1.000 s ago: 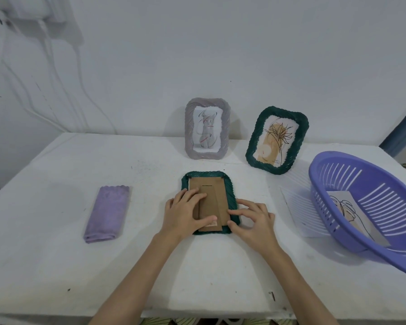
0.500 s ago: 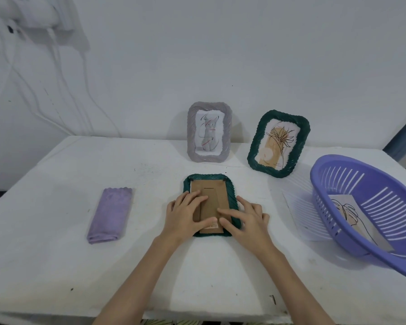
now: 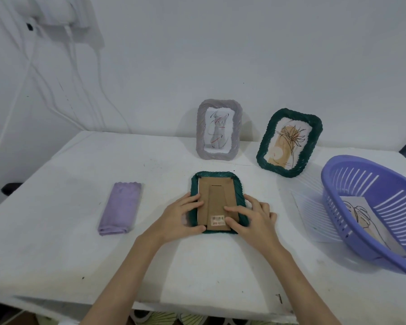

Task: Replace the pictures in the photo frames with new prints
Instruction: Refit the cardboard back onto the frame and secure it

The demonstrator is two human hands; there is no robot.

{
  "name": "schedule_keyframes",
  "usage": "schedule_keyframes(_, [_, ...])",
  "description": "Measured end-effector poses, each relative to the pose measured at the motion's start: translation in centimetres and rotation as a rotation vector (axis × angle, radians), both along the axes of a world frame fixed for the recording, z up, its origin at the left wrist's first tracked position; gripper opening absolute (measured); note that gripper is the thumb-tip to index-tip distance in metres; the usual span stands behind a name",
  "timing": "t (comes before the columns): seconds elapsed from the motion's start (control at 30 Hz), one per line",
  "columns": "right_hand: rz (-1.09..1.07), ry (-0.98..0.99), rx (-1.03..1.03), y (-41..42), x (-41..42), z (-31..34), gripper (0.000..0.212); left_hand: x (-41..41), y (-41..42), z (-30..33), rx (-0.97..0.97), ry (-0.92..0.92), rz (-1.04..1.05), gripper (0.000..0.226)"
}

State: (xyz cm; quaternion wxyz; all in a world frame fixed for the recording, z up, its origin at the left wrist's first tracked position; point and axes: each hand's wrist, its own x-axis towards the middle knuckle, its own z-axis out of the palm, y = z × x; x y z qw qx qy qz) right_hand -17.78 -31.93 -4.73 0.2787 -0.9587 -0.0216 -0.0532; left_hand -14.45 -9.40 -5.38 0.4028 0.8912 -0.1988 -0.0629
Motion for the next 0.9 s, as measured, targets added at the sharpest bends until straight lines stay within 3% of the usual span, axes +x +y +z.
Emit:
schedule_keyframes(0.43, [-0.003,0.013,0.008,0.1,-0.1,0.1,0.024,-0.3,-0.3,-0.1,-0.055,-0.06,0.053,0.083])
schedule_keyframes(0.7, [-0.012,0.024,0.007,0.2,-0.2,0.2,0.024,0.0,-0.6,-0.7,-0.077,-0.135,0.094,0.048])
schedule_keyframes(0.8, [-0.007,0.04,0.014,0.2,-0.2,0.3,0.026,-0.2,-0.5,-0.5,-0.104,-0.107,0.1,0.051])
schedule_keyframes(0.9, [-0.021,0.086,0.143,-0.1,-0.1,0.8,0.047,-0.4,-0.7,0.4,-0.117,-0.019,0.178,0.073])
